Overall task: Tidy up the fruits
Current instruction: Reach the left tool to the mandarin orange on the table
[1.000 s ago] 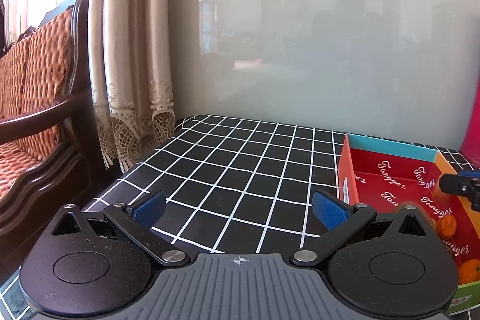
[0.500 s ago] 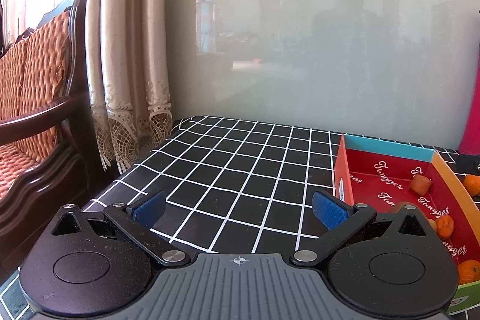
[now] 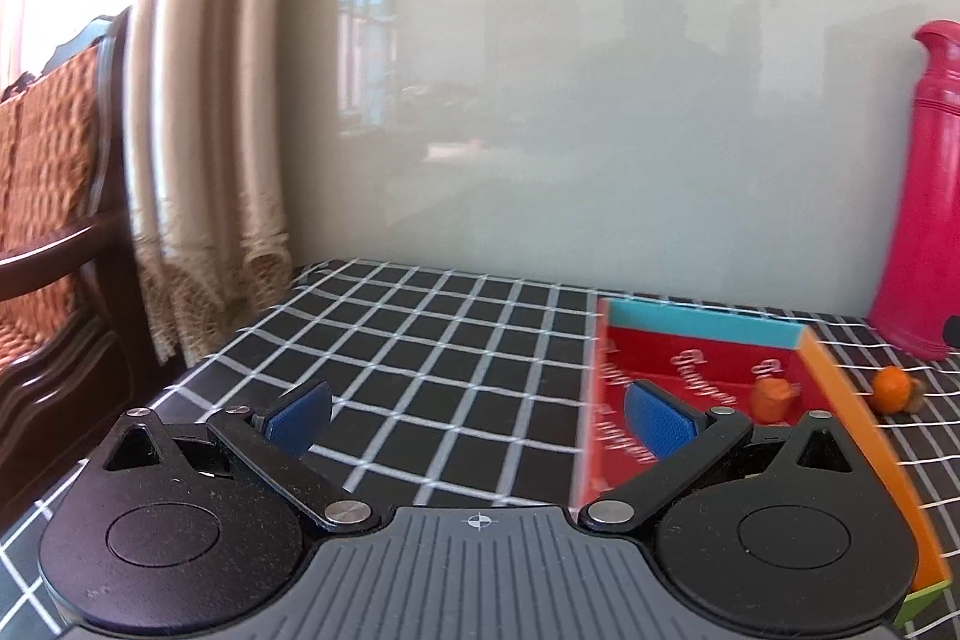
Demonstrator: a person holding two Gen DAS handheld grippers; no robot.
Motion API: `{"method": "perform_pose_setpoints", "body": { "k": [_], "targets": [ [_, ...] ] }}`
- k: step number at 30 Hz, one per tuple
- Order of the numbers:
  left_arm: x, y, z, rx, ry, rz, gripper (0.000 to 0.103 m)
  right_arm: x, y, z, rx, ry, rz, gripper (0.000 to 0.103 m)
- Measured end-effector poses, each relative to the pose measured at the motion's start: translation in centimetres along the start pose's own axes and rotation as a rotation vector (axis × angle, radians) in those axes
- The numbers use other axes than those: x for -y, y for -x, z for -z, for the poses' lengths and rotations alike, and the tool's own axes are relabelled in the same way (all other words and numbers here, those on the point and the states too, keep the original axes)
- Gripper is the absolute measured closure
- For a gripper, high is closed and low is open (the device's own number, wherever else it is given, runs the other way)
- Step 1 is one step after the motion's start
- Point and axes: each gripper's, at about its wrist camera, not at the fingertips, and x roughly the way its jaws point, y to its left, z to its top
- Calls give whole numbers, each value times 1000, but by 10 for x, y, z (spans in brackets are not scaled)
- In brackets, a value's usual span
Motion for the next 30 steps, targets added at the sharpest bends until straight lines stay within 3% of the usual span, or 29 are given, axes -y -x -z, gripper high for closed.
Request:
{"method": "perform_pose_setpoints", "body": {
  "k": [5, 9, 30],
  "targets": [
    [38, 0, -5, 21, -45, 65, 0, 34, 4, 1, -3, -34, 57, 60],
    [65, -1, -4, 21, -75, 107, 0, 54, 9, 3, -1, -42, 92, 49],
    [158, 7, -4, 27, -137, 265, 0, 131, 31, 9, -3, -86, 196, 48]
  ]
}}
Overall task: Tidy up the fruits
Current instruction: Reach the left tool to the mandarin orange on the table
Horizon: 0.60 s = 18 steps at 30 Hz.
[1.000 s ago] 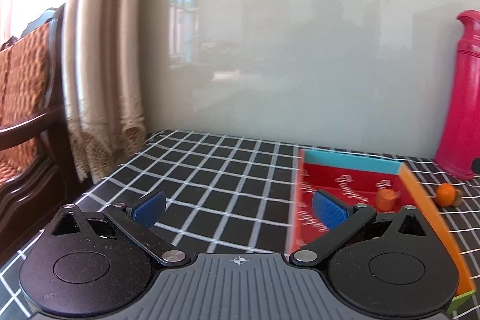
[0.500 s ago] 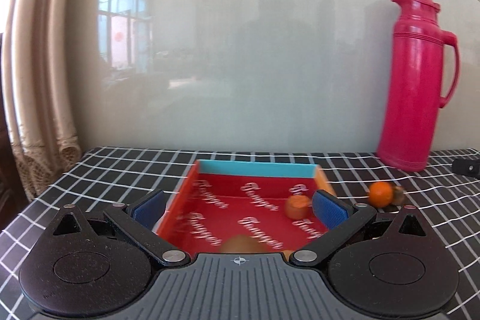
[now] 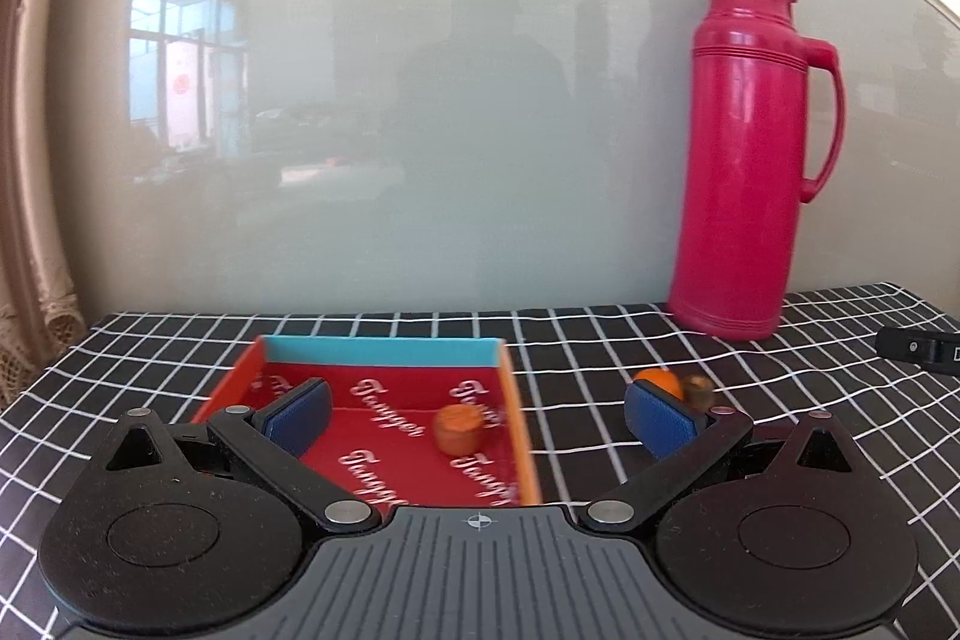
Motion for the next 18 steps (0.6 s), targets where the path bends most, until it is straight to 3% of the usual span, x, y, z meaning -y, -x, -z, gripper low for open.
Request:
{"method": "perform_pose_setpoints", "body": {
  "k": [18],
  "targets": [
    [62, -20, -4, 6, -37, 93, 4, 53, 1, 7, -15, -40, 85, 47]
  ]
}}
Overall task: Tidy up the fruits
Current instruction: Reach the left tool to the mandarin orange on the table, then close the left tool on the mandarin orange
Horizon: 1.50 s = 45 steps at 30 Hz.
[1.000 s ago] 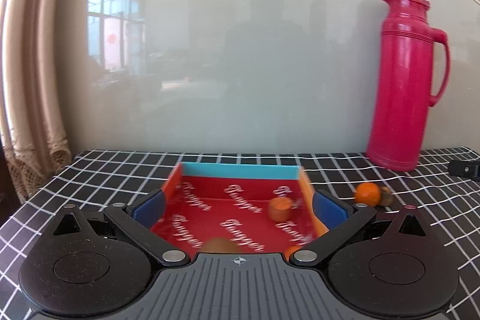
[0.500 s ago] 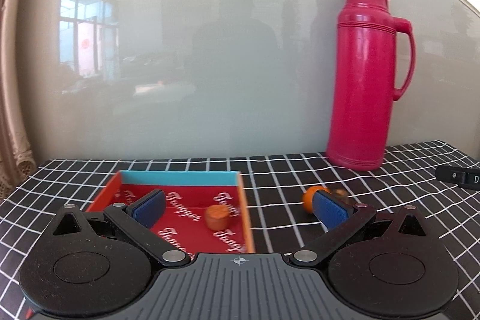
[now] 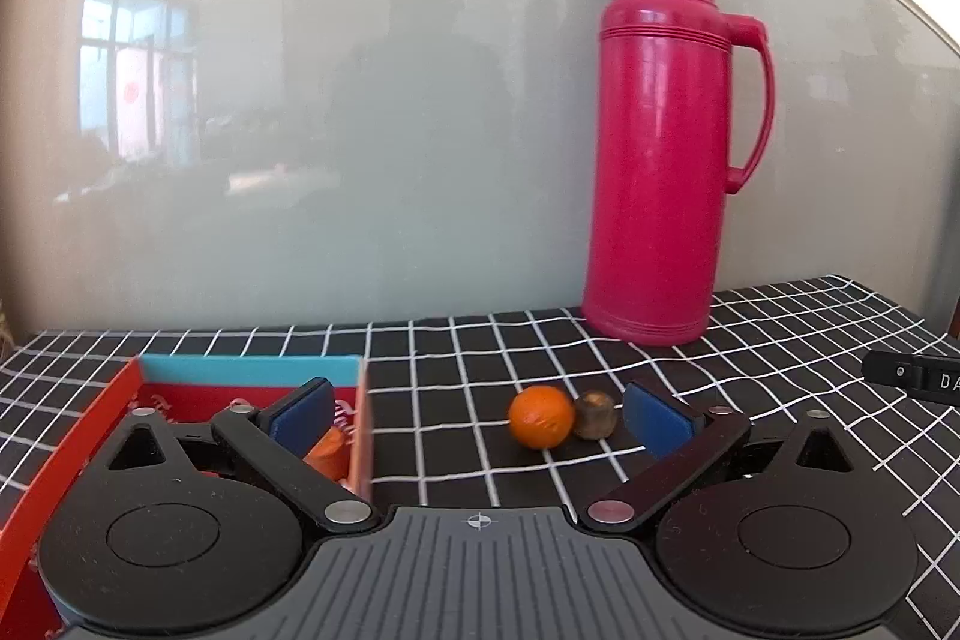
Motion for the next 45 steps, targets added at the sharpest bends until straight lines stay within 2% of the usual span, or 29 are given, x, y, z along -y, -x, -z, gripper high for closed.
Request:
{"method": "perform_pose_setpoints", "body": {
  "k": [2, 6, 10, 16, 29, 38, 45],
  "targets": [
    [7, -4, -1, -5, -7, 14, 9, 6, -1, 0, -1, -7, 9, 47],
    [17, -17, 0, -35, -8, 27, 11, 18, -3, 0, -1, -24, 26, 47],
    [27, -37, 2, -83, -8, 50, 26, 27, -6, 0, -3, -40, 41, 47],
    [29, -67, 7, -149, 24, 34, 43, 39, -16, -1, -12, -47, 63, 46],
    [32, -101, 13, -194, 71, -23, 48, 48, -37, -4, -35, -67, 76, 45],
    [37, -113, 15, -210, 89, -18, 48, 49, -39, -3, -44, -68, 70, 43],
    [41, -122, 14, -228, 82, -14, 63, 51, -39, -3, -49, -72, 68, 40]
  ]
}}
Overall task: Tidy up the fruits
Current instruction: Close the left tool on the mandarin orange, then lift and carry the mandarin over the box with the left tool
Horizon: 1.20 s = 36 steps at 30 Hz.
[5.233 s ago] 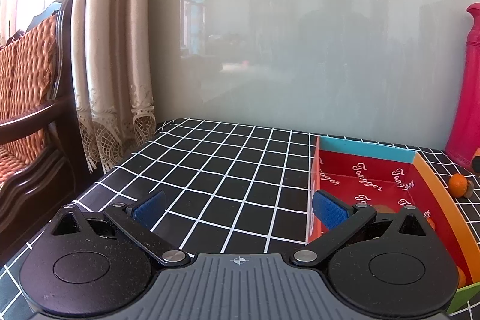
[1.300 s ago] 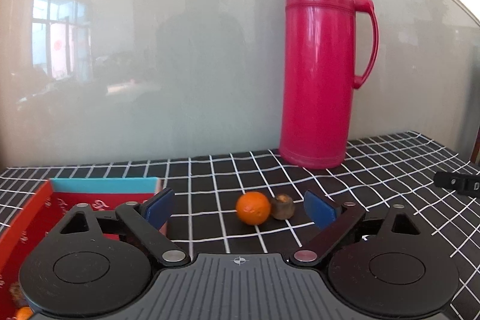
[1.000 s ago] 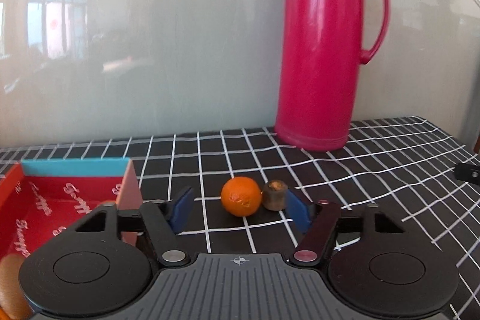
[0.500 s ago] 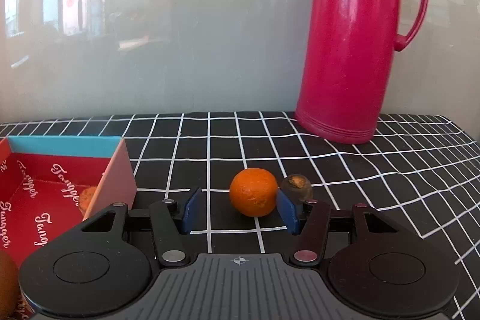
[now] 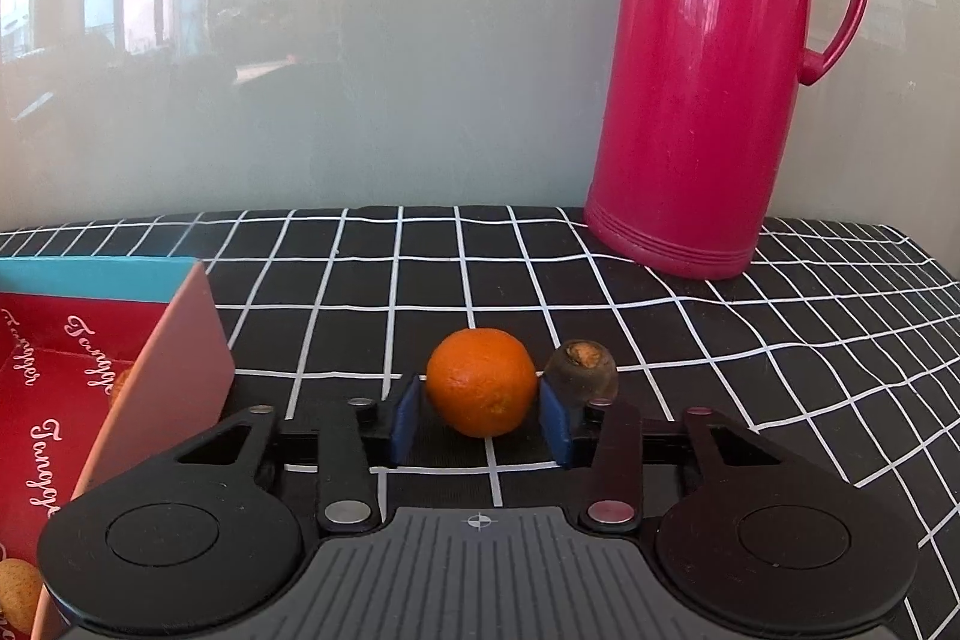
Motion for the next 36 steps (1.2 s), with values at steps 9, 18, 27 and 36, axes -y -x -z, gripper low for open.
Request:
{"method": "perform_pose_setpoints", "body": {
  "k": [9, 18, 27, 36],
  "targets": [
    [1, 11, 0, 23, -10, 4, 64, 0, 3, -1, 8, -2, -1, 40],
    [-4, 55, -2, 77, -43, 26, 64, -6, 8, -1, 14, 3, -19, 40],
    [-17, 86, -5, 113, -53, 32, 64, -21, 16, -1, 23, 21, -38, 40],
    [-39, 110, -2, 138, -42, 18, 64, -37, 19, 0, 24, 37, -56, 40]
  ]
}}
